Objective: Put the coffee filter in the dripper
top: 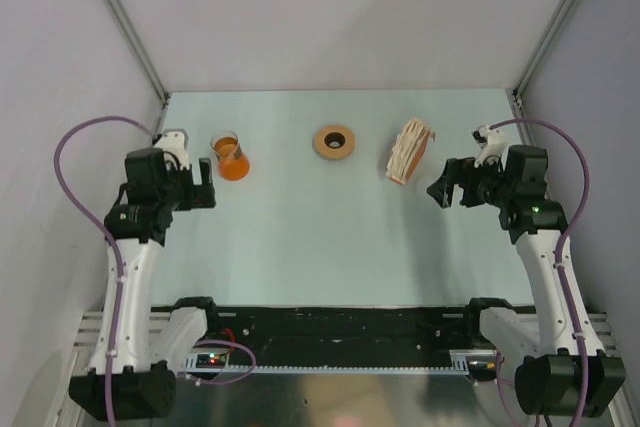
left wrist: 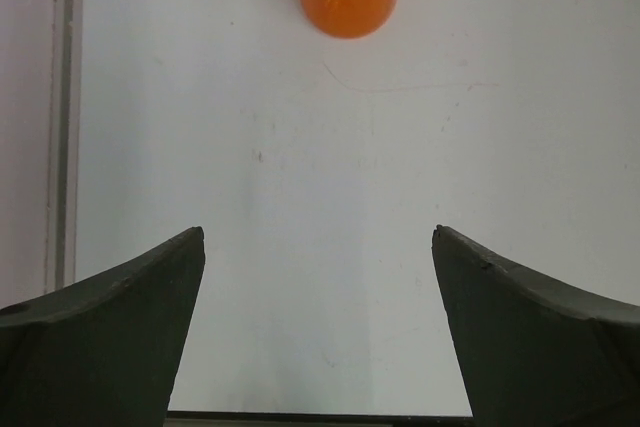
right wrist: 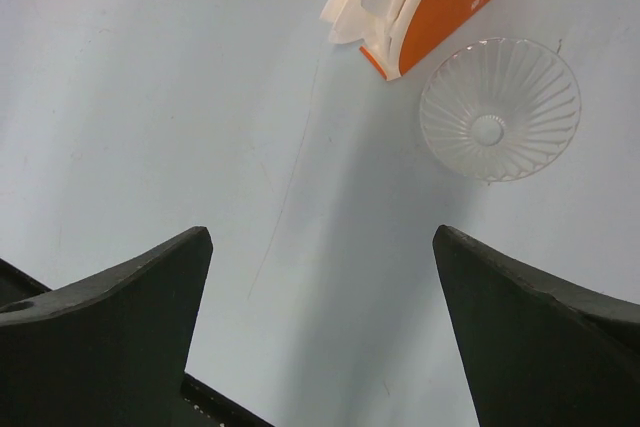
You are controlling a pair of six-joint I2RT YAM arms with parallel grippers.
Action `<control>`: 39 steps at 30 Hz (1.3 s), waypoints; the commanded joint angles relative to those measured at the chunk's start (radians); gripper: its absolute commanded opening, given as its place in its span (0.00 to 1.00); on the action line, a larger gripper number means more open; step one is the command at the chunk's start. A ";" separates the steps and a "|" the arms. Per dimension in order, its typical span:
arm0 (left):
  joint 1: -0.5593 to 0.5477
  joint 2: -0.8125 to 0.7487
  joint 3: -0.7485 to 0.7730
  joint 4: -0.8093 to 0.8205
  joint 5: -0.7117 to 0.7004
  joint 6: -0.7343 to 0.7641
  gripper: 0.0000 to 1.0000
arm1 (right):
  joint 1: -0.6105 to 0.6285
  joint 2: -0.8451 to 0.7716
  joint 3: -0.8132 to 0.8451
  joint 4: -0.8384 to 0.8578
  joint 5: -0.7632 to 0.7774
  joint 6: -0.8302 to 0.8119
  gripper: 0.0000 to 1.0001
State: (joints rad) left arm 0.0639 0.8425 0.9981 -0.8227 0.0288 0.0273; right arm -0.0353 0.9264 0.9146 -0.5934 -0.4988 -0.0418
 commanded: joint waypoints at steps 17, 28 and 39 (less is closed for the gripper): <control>-0.004 0.692 0.533 0.057 0.019 -0.013 0.98 | 0.006 0.053 0.023 0.028 -0.035 -0.017 1.00; -0.003 0.903 0.680 0.115 -0.024 -0.104 0.92 | 0.008 0.062 0.015 0.027 -0.061 -0.031 1.00; 0.016 1.001 0.699 0.214 0.093 -0.200 0.76 | 0.012 0.069 0.008 0.019 -0.072 -0.041 1.00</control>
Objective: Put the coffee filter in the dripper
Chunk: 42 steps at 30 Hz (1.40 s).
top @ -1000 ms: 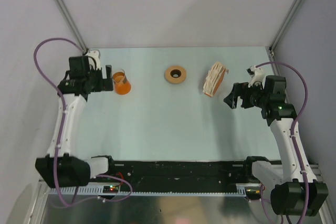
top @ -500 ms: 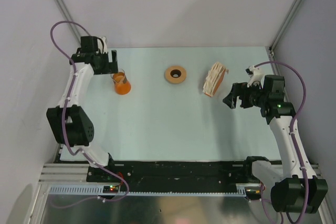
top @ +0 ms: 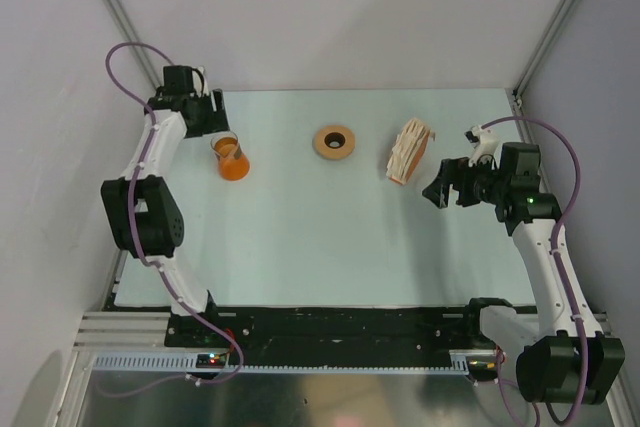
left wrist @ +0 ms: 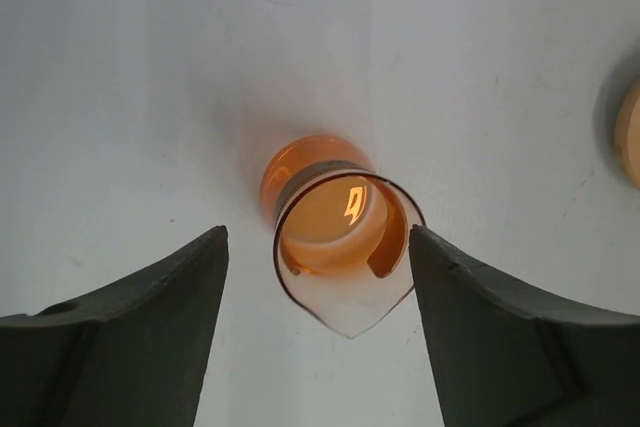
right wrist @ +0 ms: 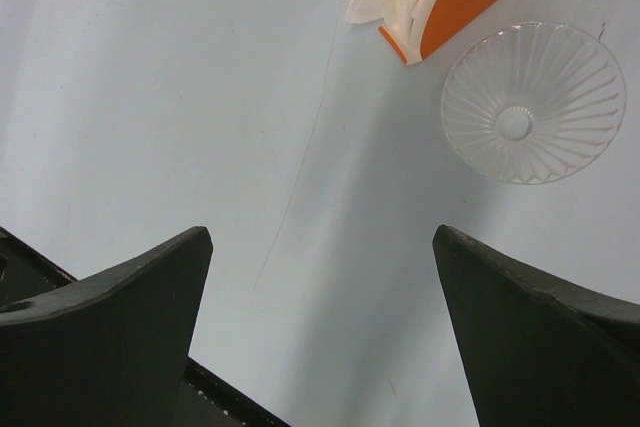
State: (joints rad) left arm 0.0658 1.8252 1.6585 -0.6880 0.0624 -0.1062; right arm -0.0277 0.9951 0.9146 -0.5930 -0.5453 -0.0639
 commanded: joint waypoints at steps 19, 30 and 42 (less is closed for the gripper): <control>0.063 0.127 -0.038 0.242 0.275 -0.257 0.56 | 0.024 0.010 -0.009 0.035 -0.012 -0.026 1.00; 0.053 0.101 -0.158 0.311 0.432 -0.340 0.54 | 0.025 0.013 -0.010 0.036 -0.005 -0.026 1.00; -0.119 0.049 -0.269 0.335 0.531 -0.305 0.55 | 0.026 0.015 -0.009 0.036 -0.003 -0.027 1.00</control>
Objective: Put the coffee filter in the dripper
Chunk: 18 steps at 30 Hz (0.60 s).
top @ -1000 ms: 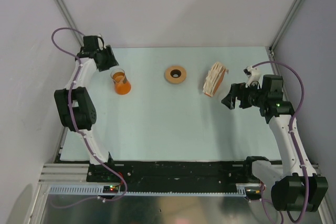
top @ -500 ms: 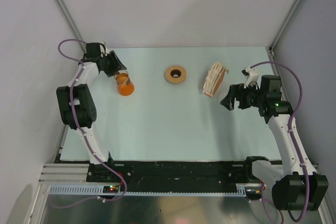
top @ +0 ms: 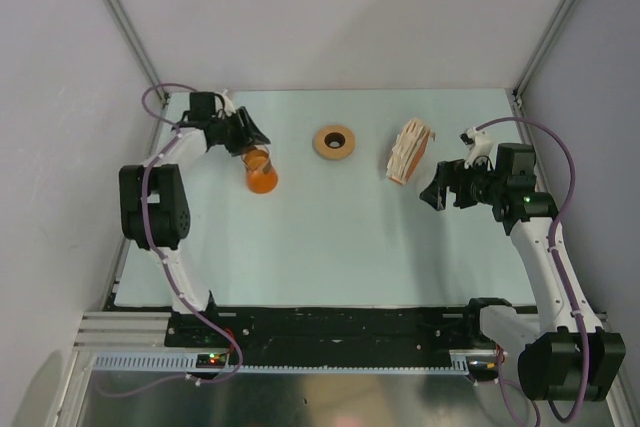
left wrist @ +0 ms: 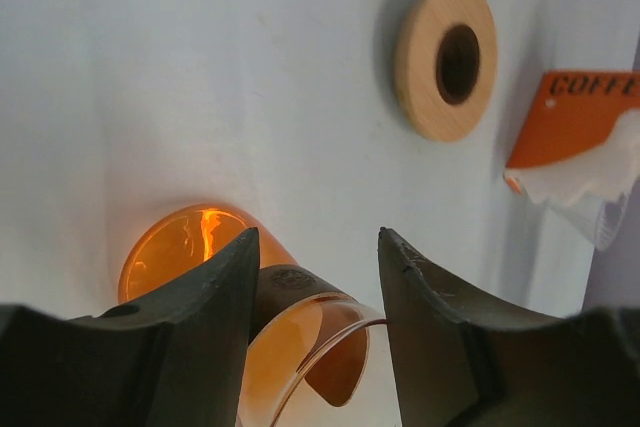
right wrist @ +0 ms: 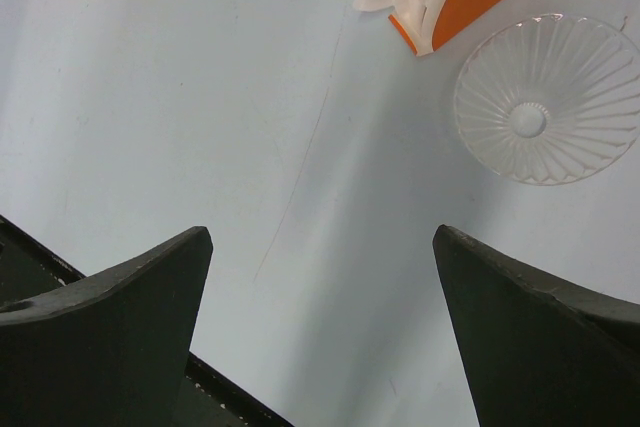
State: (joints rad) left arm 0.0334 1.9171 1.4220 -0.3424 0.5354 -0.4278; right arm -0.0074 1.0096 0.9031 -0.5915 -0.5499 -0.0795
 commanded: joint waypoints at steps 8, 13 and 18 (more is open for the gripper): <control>-0.281 -0.043 -0.046 -0.002 0.135 0.072 0.57 | 0.005 -0.007 0.002 0.031 -0.003 -0.013 1.00; -0.394 -0.042 -0.044 -0.003 0.183 0.120 0.60 | -0.008 -0.017 0.002 0.025 -0.020 -0.016 1.00; -0.493 -0.051 -0.059 -0.007 0.213 0.151 0.61 | -0.027 -0.025 0.002 0.025 -0.026 -0.019 1.00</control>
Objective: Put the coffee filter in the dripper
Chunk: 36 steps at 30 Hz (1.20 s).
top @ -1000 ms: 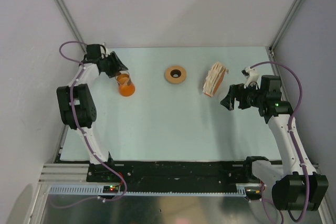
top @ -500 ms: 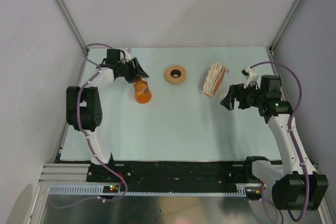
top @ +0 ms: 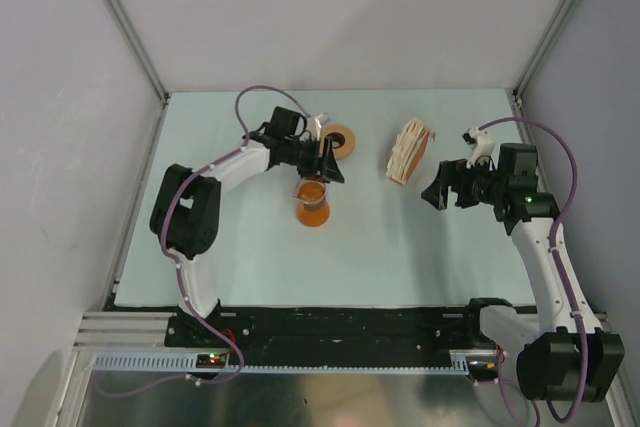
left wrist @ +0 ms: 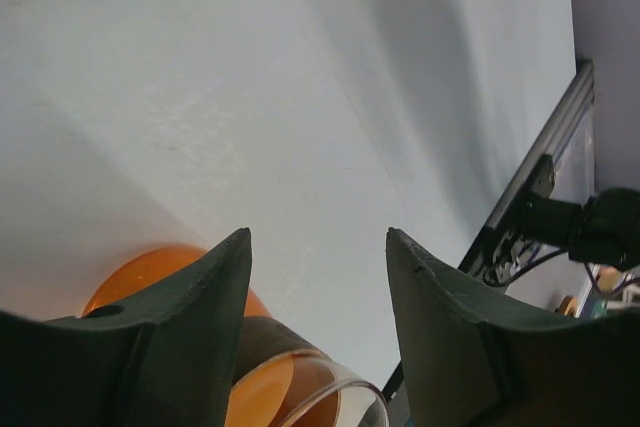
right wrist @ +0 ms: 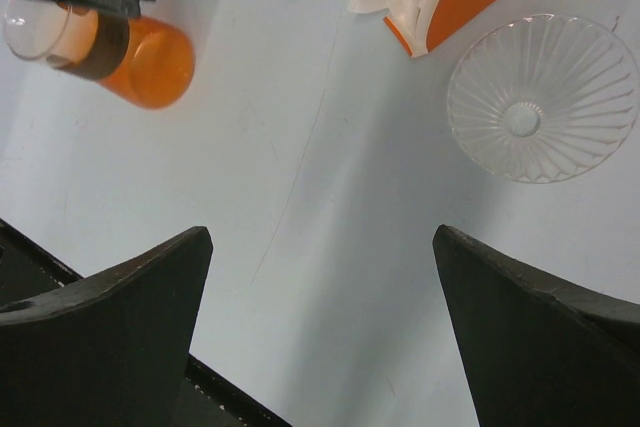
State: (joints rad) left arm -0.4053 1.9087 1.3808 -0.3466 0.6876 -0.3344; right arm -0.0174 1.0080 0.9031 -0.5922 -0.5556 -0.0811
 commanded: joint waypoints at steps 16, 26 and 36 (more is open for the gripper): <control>0.031 -0.156 0.103 -0.049 -0.252 0.098 0.81 | -0.067 -0.040 0.002 0.022 -0.047 -0.013 1.00; 0.205 0.024 0.181 0.029 -0.262 -0.068 0.81 | -0.069 -0.035 0.002 0.021 -0.036 -0.005 1.00; 0.211 0.198 0.168 0.306 -0.168 -0.318 0.79 | -0.072 -0.026 -0.002 0.020 -0.025 -0.004 1.00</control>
State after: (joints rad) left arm -0.1894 2.0747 1.5455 -0.2077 0.4603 -0.5179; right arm -0.0822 0.9817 0.9031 -0.5930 -0.5835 -0.0818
